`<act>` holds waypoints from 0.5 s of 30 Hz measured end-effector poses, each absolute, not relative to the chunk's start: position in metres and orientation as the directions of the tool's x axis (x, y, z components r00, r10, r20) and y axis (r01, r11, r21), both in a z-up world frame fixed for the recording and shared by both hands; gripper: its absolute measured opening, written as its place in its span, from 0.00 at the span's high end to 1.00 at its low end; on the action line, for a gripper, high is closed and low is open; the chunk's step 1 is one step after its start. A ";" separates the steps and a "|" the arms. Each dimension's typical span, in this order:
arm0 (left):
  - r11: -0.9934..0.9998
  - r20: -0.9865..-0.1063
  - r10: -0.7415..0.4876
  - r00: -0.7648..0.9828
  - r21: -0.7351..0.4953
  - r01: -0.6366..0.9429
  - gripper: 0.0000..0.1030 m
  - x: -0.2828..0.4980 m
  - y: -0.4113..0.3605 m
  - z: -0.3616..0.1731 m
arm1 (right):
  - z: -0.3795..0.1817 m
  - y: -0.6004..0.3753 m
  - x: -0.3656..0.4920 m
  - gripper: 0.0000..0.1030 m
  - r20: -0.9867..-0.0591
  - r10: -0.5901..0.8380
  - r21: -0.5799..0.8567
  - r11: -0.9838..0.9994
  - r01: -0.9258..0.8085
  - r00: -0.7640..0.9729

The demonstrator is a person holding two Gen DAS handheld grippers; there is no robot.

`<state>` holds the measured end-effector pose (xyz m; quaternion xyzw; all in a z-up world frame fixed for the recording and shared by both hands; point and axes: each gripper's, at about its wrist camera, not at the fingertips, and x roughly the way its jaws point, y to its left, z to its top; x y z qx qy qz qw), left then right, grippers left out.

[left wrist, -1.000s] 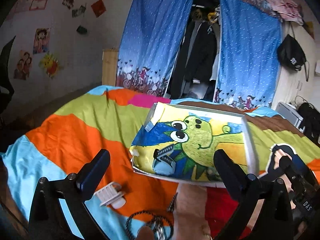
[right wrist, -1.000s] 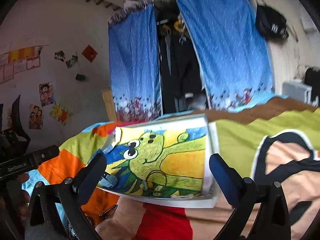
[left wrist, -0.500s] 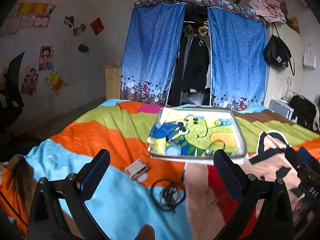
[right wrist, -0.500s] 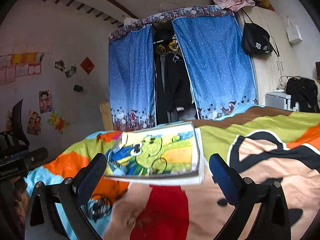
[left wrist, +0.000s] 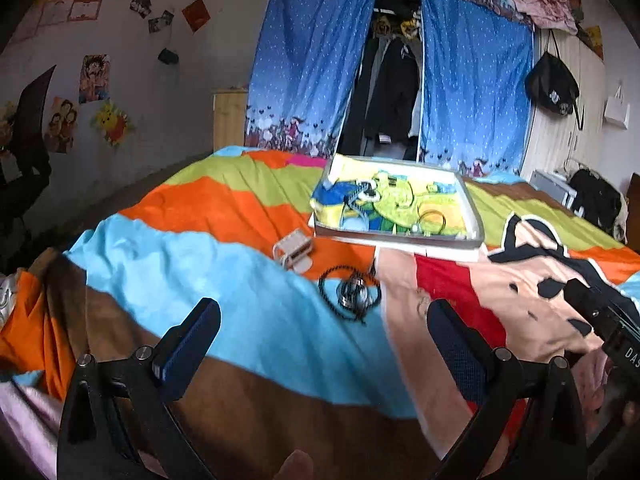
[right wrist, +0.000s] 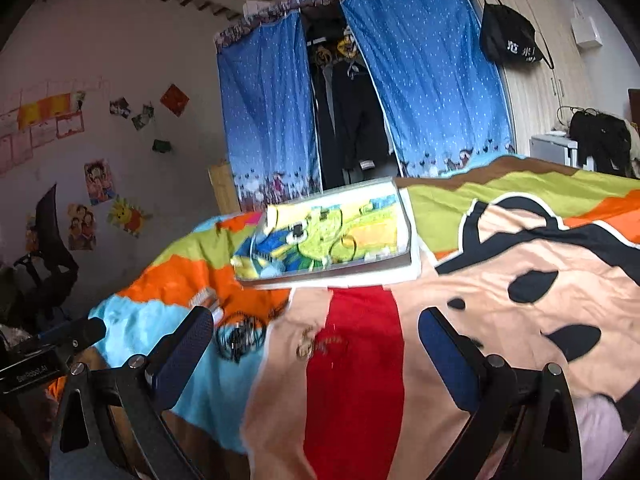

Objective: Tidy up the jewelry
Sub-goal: 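Lift the right tool out of the tray back toward the jewelry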

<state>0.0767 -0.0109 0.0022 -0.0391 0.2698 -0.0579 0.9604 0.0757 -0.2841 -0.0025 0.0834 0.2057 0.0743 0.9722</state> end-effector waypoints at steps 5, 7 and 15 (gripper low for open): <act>0.991 -0.597 -0.133 0.791 -0.097 0.093 0.02 0.081 -0.010 -0.013 | -0.017 -0.270 0.072 0.00 -0.476 0.149 0.147 0.985 -0.088 0.867; 0.991 -0.627 -0.135 0.768 -0.104 0.089 0.02 0.086 -0.009 -0.018 | -0.023 -0.267 0.076 0.00 -0.518 0.150 0.142 0.986 -0.088 0.842; 0.992 -0.710 -0.124 0.693 -0.107 0.068 0.02 0.106 -0.002 -0.035 | -0.039 -0.277 0.094 0.00 -0.614 0.149 0.191 0.981 -0.037 0.775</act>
